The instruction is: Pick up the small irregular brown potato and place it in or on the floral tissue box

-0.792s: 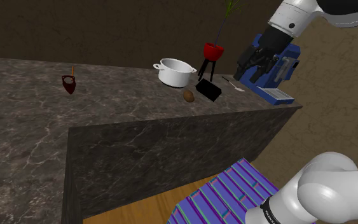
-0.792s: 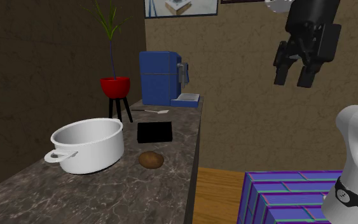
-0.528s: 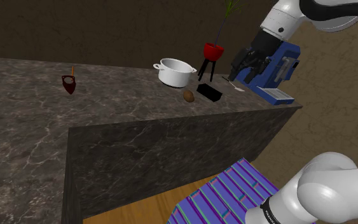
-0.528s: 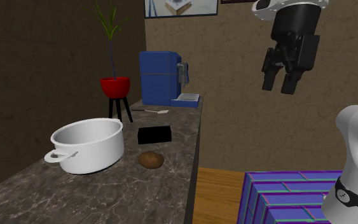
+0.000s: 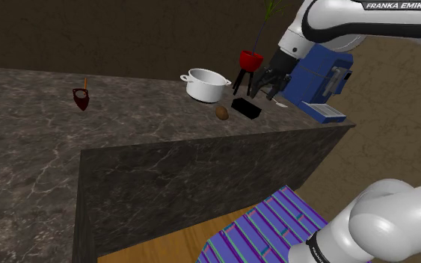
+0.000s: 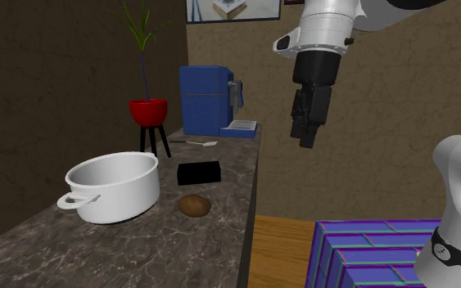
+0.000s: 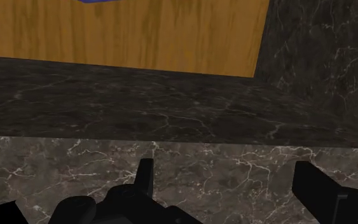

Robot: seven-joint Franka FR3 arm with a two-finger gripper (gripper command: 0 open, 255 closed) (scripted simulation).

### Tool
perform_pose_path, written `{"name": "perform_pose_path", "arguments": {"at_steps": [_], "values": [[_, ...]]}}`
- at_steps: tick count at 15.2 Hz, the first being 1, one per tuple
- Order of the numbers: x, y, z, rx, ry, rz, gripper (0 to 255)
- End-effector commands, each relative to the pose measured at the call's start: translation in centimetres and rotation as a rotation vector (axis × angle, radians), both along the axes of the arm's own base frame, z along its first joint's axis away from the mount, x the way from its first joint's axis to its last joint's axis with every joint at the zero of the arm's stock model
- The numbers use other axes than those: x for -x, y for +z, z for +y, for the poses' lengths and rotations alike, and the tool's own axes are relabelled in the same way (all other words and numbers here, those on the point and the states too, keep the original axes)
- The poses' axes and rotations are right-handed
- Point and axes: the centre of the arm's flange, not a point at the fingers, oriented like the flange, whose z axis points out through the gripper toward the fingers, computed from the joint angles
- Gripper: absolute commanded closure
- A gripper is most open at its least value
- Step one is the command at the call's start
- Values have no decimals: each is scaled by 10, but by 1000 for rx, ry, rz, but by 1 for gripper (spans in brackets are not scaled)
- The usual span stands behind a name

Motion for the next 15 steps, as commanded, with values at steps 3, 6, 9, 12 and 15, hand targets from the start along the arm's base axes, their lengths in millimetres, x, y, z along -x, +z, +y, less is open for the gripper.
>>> {"name": "perform_pose_path", "arguments": {"at_steps": [3,6,9,12,15], "values": [[-39,-32,-20,2,2,1,0],[-70,-53,-34,3,3,3,0],[-100,-75,-47,3,4,5,0],[-130,-97,-61,4,5,6,0],[-161,-119,-74,5,6,8,0]]}}
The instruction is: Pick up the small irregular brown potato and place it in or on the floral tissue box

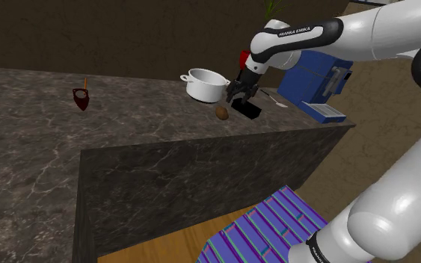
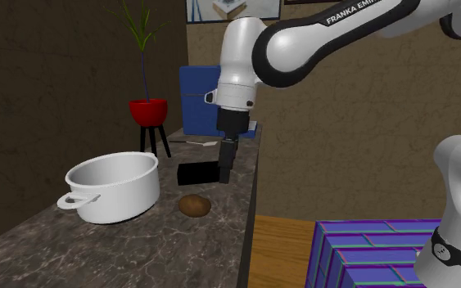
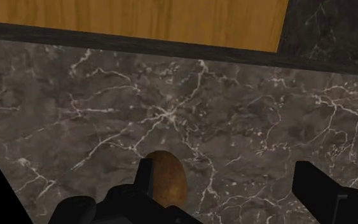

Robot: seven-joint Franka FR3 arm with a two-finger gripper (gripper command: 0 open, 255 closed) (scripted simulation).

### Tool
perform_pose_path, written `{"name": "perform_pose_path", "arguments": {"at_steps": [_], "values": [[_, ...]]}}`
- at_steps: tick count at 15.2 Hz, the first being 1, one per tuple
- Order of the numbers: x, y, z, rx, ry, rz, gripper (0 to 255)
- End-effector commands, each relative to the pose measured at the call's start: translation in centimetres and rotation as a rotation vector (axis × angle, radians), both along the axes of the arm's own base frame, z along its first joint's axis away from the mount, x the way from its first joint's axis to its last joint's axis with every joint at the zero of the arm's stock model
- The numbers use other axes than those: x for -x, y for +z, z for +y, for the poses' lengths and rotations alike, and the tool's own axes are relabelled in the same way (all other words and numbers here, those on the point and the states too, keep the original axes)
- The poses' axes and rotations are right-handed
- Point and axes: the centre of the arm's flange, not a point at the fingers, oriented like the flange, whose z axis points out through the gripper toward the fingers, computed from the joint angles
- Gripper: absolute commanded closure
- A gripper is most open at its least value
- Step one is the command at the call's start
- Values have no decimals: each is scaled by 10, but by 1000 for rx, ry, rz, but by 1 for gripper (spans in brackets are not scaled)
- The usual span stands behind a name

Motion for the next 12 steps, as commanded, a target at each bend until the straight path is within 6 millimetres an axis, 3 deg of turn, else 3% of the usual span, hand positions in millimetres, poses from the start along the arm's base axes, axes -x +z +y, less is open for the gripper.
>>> {"name": "perform_pose_path", "arguments": {"at_steps": [1,9,12], "values": [[-22,-18,-11,1,1,1,0],[-103,-77,-47,3,4,5,0],[-110,-92,-48,3,4,5,0]]}}
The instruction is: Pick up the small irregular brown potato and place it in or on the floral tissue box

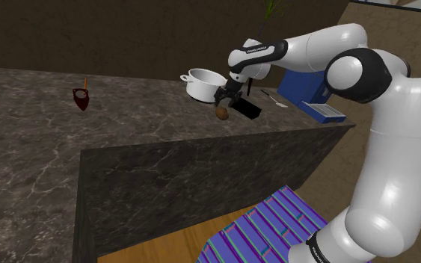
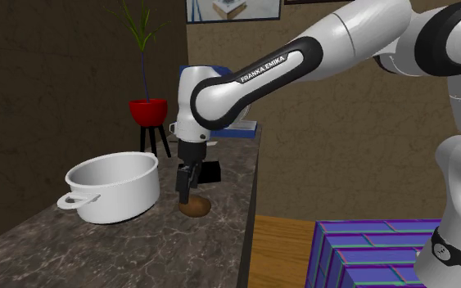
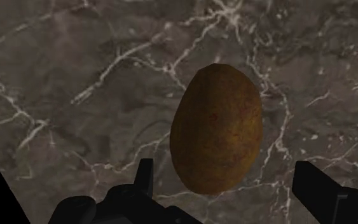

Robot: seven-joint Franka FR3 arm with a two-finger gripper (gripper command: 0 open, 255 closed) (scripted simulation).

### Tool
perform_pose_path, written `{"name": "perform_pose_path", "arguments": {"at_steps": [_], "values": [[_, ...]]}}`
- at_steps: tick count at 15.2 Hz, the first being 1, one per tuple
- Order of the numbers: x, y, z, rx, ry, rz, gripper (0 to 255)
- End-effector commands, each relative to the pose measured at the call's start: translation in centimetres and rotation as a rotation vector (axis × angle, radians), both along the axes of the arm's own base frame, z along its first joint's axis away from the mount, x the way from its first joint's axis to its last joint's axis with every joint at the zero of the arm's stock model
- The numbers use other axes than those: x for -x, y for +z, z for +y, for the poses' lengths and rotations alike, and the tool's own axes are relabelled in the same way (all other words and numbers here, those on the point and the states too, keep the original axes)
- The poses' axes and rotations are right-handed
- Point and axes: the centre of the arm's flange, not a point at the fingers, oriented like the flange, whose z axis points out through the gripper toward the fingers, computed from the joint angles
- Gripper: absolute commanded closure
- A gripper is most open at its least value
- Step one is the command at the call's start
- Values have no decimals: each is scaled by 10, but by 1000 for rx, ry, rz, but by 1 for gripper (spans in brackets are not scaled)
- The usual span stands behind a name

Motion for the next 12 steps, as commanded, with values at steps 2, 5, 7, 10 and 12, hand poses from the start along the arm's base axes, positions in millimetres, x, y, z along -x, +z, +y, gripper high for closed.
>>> {"name": "perform_pose_path", "arguments": {"at_steps": [2,5,7,10,12], "values": [[-4,-16,0,0,0,0,0],[-6,-32,1,0,0,0,0],[-7,-35,2,0,0,0,0],[-7,-35,2,0,0,0,0],[-7,-35,2,0,0,0,0]]}}
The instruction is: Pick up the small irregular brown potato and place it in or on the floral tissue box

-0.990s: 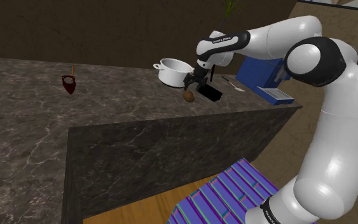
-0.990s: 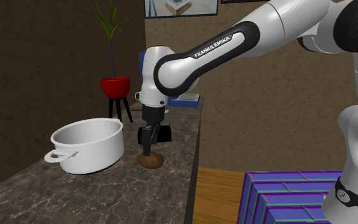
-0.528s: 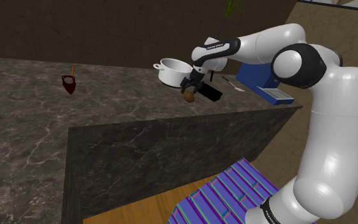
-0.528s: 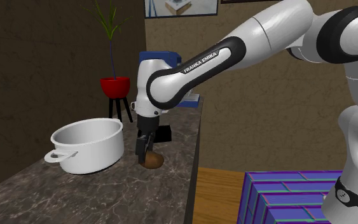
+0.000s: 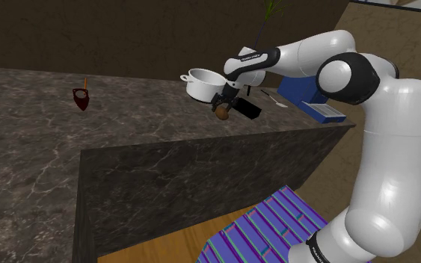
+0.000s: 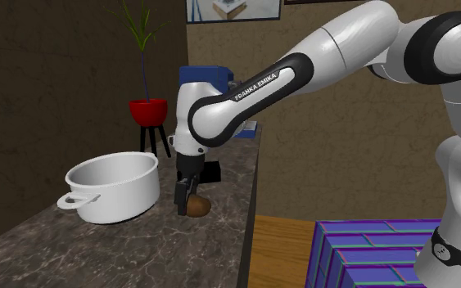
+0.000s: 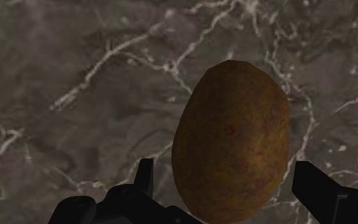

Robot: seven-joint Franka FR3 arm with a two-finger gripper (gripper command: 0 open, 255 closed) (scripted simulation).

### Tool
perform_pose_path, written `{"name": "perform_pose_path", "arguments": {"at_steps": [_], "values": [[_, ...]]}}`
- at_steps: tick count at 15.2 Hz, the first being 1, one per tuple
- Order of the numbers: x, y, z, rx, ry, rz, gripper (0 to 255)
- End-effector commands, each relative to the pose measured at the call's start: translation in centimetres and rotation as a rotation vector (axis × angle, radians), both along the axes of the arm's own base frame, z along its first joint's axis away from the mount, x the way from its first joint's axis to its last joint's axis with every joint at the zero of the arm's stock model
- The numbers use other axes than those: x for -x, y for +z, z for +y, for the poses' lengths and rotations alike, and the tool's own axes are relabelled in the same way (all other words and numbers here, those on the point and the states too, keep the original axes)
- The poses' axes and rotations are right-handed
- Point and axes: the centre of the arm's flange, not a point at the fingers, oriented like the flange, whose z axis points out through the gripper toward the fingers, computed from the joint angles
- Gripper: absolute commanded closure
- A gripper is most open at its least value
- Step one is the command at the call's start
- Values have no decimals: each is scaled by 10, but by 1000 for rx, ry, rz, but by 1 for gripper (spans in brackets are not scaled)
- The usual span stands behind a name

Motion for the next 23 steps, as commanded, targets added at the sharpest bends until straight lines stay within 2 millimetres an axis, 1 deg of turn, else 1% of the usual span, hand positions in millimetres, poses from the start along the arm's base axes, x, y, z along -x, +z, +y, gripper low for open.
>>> {"name": "perform_pose_path", "arguments": {"at_steps": [1,2,11,23], "values": [[0,0,0,0,0,0,0],[0,0,0,0,0,0,255],[0,0,0,0,0,0,255],[0,63,0,0,0,0,255]]}}
